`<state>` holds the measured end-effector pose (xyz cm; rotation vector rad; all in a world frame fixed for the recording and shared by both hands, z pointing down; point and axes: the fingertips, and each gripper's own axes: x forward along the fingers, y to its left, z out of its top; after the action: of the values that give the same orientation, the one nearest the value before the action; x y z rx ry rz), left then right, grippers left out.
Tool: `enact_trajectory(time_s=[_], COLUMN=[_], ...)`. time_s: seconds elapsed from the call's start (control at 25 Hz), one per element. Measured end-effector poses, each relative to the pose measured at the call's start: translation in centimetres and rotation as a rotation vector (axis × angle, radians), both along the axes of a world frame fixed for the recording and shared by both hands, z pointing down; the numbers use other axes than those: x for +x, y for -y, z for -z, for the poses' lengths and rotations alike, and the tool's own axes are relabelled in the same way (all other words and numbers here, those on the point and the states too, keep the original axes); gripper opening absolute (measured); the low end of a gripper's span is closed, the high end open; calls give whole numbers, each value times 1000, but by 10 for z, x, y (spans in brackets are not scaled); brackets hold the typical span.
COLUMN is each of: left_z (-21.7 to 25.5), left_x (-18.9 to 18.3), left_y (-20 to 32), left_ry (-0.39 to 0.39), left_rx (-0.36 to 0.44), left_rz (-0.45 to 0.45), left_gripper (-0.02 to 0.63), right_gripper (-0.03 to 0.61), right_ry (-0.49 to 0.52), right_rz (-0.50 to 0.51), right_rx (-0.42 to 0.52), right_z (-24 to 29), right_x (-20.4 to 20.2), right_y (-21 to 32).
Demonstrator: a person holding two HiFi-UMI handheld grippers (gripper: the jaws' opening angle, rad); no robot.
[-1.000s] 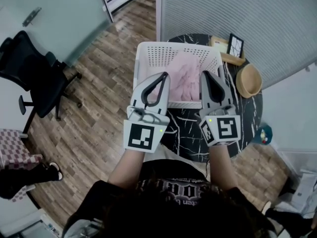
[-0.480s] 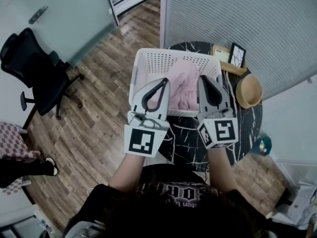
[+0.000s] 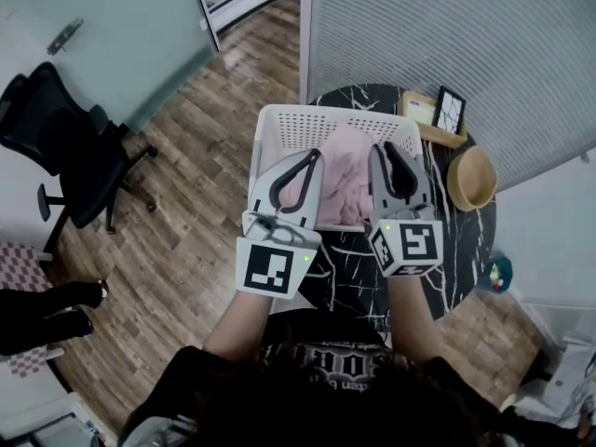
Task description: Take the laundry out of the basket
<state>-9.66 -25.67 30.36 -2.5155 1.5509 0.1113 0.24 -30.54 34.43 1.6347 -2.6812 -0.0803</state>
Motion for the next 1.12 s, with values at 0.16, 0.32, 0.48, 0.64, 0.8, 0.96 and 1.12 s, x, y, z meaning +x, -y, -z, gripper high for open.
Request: enact_trajectory(time_s=[0.16, 0.32, 0.48, 0.64, 0.8, 0.96, 1.12], left_z=[1, 2, 3, 6, 7, 5, 3], left_x=[-3, -5, -7, -10, -13, -14, -13], left_y=[14, 22, 28, 35, 40, 45, 50], left_ry=[13, 7, 5, -10, -21, -25, -21], left_rx=[4, 6, 8, 11, 12, 3, 3], left_rz=[-32, -58, -77, -92, -102, -111, -121], left_gripper=[0, 0, 0, 0, 0, 0, 0], right_gripper=[215, 283, 310, 322, 345, 382, 409], right_ry=[-6, 27, 27, 8, -7, -36, -73], right_rz=[-31, -57, -87, -106, -113, -102, -82], right_rx=[-65, -107, -107, -164, -263, -372, -490], right_z=[-18, -24, -25, -49, -83, -115, -144], right_x=[-4, -4, -4, -8, -14, -21, -26], right_y=[21, 37, 55, 72, 81, 85, 86])
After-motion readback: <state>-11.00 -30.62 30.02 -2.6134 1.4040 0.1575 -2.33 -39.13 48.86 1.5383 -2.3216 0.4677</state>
